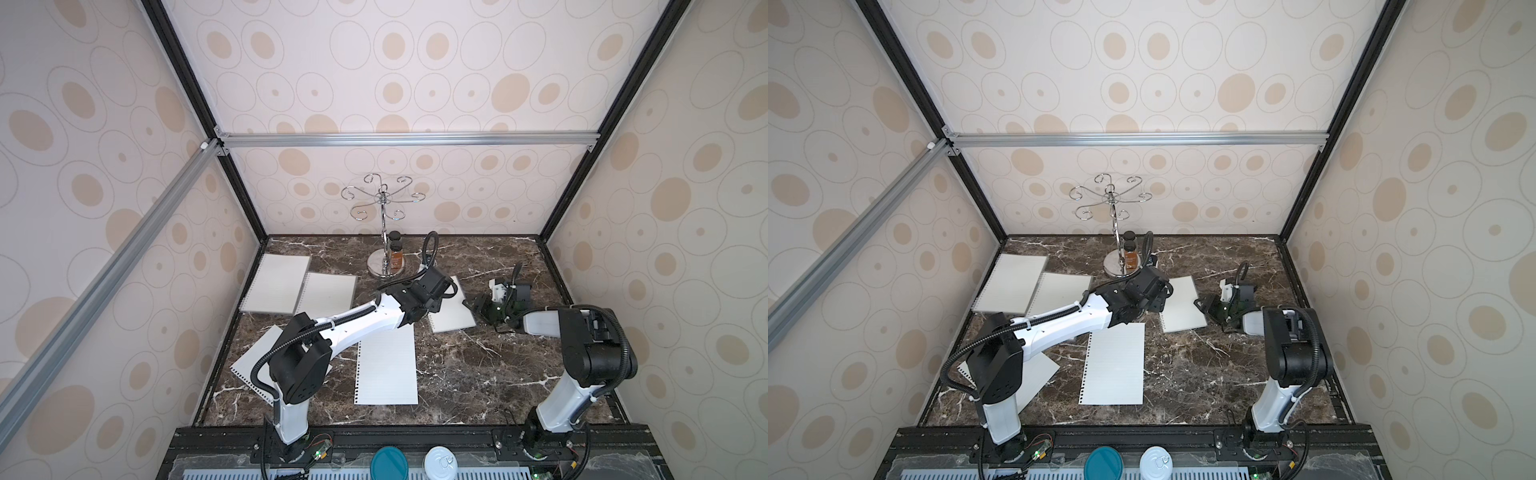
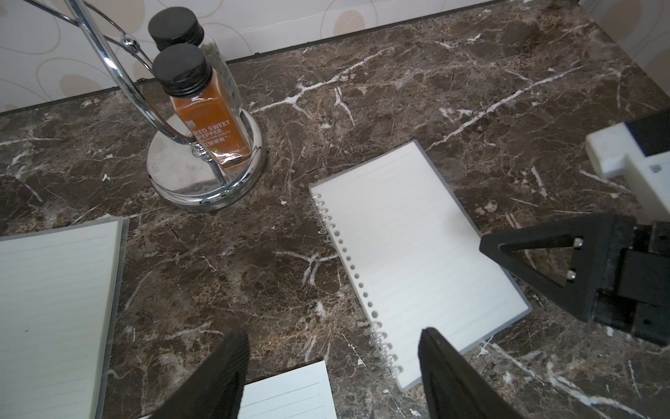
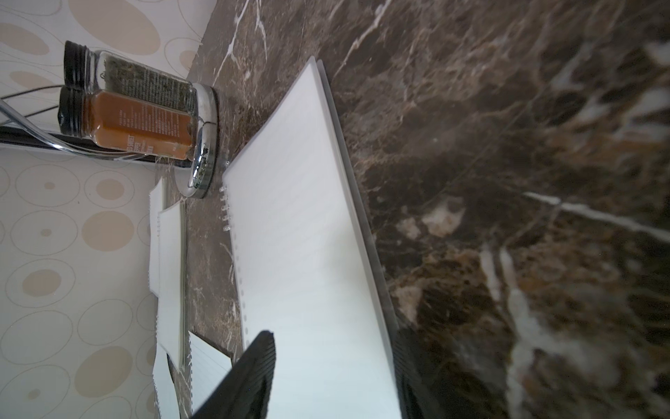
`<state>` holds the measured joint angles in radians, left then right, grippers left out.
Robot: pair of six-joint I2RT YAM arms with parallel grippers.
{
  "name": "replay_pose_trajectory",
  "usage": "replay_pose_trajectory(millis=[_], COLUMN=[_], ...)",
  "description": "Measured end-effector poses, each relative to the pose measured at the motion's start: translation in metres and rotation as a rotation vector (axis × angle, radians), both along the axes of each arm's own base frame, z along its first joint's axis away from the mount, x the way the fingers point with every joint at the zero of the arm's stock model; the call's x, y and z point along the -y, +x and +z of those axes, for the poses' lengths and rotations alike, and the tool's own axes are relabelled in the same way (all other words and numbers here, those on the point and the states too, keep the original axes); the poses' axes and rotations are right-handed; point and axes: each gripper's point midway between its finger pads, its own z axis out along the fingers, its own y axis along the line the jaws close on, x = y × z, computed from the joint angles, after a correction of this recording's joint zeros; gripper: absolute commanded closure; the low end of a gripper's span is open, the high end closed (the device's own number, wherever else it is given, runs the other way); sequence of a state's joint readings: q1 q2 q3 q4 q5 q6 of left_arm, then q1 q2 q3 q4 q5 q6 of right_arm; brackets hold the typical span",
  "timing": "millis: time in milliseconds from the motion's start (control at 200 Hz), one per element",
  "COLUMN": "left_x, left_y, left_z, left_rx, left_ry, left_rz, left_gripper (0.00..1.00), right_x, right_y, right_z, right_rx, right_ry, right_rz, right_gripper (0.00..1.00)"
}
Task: Tear off pages from different notebooks
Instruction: Open the notebook at the center of the board.
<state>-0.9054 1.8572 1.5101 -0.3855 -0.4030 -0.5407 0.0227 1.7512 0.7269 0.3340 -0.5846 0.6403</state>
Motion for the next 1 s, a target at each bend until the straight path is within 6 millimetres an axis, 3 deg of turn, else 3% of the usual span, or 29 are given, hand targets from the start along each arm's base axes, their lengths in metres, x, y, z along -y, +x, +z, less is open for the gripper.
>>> replay_pose_trajectory(millis=[245, 665, 1000], left_x=[0.0, 0.001, 0.008], left_y=[0.0, 0.0, 0.006], left_z=[0.0, 0.002, 0.005], left_rx=[-0.001, -0.002, 0.006], left_ry=[0.002, 0.003, 0.02], left_rz=[0.0, -0.001, -0.008], left_gripper=[0.26, 0.26, 0.25], right_x=[-0.012, -0.029, -0.048], right_y=[-0.008, -0.015, -0.025], right_z=[0.001, 0.024, 0.063], right_rx=[-0.001, 0.056, 0.151], right_ry=[0.006, 0.031, 0.058], right_rz=[0.025, 0.05, 0.078], right_gripper=[0.45, 0.45, 0.46])
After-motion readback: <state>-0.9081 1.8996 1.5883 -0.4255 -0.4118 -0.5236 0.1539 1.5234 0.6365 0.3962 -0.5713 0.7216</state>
